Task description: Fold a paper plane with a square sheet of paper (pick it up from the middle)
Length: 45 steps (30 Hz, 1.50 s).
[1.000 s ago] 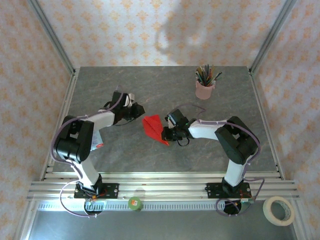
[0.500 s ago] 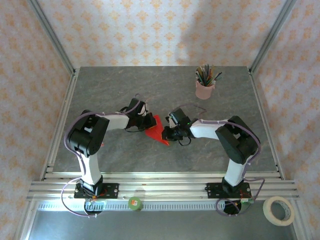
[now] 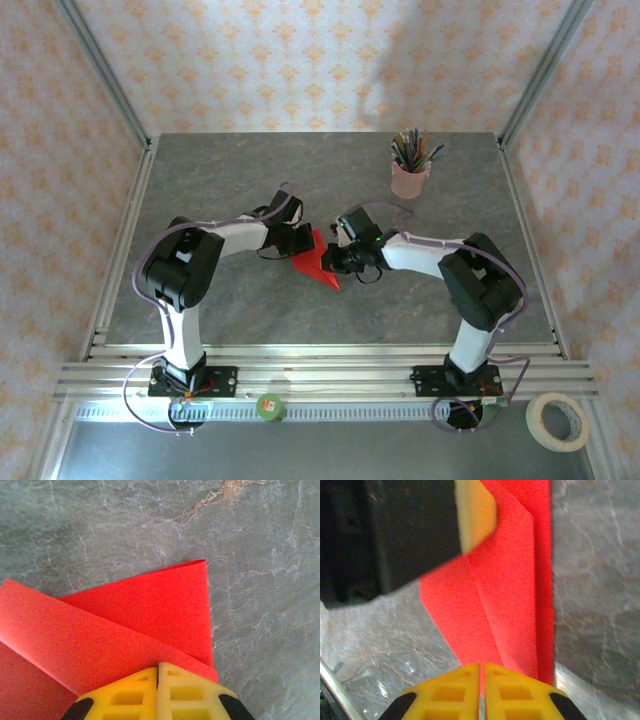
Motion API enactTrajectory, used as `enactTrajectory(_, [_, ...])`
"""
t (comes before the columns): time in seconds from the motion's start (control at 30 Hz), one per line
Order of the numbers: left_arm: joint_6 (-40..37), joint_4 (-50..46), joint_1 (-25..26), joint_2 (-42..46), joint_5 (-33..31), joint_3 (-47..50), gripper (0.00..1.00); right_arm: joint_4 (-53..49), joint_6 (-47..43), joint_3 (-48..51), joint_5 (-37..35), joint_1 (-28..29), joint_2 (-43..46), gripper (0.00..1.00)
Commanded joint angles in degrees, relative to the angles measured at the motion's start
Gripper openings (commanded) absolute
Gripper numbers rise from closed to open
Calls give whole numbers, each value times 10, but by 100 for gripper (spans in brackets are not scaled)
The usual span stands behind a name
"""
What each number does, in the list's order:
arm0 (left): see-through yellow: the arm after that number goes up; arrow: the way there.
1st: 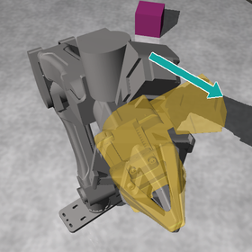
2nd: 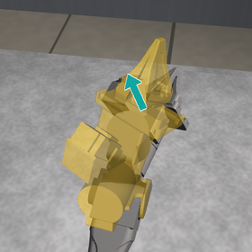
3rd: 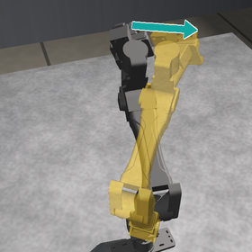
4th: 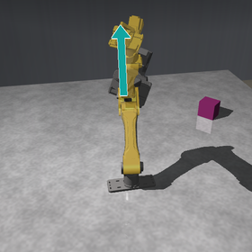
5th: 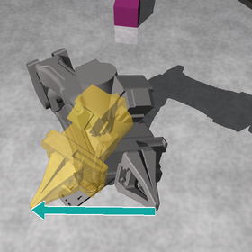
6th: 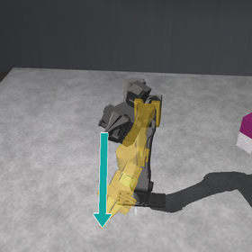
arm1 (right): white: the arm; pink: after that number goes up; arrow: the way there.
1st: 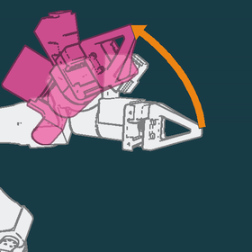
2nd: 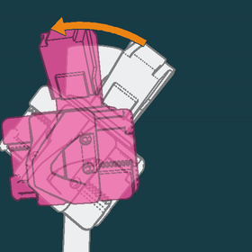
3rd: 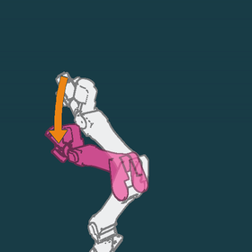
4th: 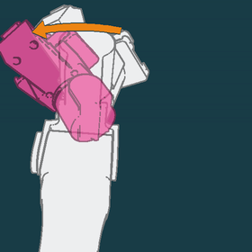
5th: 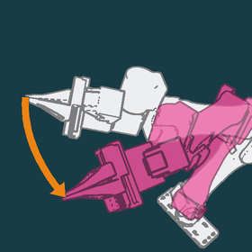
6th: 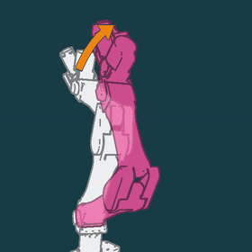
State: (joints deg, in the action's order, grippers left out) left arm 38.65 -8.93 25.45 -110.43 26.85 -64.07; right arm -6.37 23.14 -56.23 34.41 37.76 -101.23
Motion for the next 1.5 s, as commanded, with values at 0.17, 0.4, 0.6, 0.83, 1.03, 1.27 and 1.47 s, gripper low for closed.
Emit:
enactTrajectory(0.17, [-23, -96, 11, -46, -99, -5, 8, 5, 16, -19, 2, 2, -49, 5])
enactTrajectory(0.4, [-18, -110, 13, -49, -129, 3, 8, -15, 9, 41, 4, 2, -16, 4])
enactTrajectory(0.6, [-15, -104, 13, -53, -131, 12, 8, -38, 11, 132, 14, 3, 54, 3])
enactTrajectory(0.83, [-17, -95, 13, -48, -126, 10, 8, -60, 8, 206, 5, 7, 107, 3])
enactTrajectory(1.03, [-15, -50, 13, -9, -78, -3, 10, 38, 59, 195, -21, 7, 184, 11])
enactTrajectory(1.27, [46, 46, 7, 104, -29, -8, 29, 217, 136, 210, -115, -8, 217, 39])
enactTrajectory(1.47, [97, 126, -37, 211, -30, 97, 51, 274, 118, 173, -94, -25, 146, 39])
